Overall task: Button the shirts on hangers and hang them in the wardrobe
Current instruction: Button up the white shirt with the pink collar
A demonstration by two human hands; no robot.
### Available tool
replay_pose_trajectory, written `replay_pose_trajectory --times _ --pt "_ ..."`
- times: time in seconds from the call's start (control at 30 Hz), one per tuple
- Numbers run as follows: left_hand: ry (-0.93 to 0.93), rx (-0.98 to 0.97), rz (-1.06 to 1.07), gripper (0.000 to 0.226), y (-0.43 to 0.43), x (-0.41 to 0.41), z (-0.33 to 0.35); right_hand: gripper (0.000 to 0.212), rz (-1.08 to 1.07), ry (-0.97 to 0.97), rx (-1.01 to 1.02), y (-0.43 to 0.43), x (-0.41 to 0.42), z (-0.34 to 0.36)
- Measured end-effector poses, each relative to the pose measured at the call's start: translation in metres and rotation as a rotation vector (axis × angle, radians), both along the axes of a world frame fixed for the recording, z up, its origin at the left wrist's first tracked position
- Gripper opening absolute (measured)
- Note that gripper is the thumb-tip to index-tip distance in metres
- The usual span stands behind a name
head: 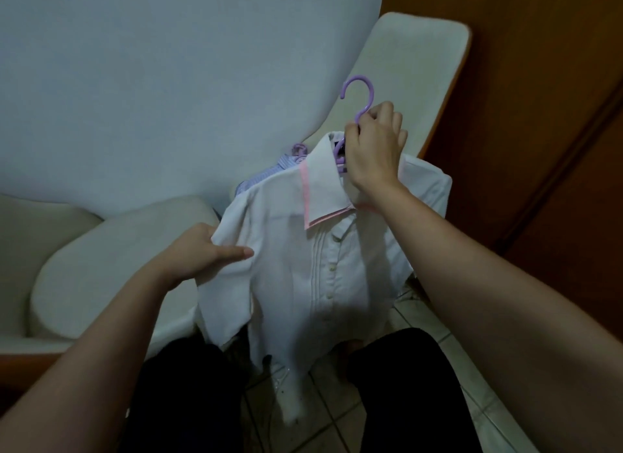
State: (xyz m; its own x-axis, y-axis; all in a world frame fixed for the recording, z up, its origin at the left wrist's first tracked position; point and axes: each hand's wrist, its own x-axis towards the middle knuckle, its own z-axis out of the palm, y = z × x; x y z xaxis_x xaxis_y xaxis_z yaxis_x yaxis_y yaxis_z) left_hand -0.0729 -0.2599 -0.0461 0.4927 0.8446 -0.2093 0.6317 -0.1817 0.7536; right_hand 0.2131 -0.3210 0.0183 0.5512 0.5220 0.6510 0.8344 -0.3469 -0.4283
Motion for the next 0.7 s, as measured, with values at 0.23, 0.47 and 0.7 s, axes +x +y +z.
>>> replay_pose_trajectory --times 0.23,0.47,0.7 --pt "0.549 0.033 -0.133 0.054 0.057 -0.003 -0.029 0.027 0.006 0.005 0.093 0.057 0.023 -0.012" --pt "0.825 -0.196 -0.377 0.06 0.211 0.009 -0.041 0.029 0.148 0.126 0.221 0.193 0.066 -0.053" --pt "-0.048 -0.02 -0.02 0.006 0.301 0.115 -0.043 0.04 0.004 0.042 -0.157 0.305 0.106 -0.161"
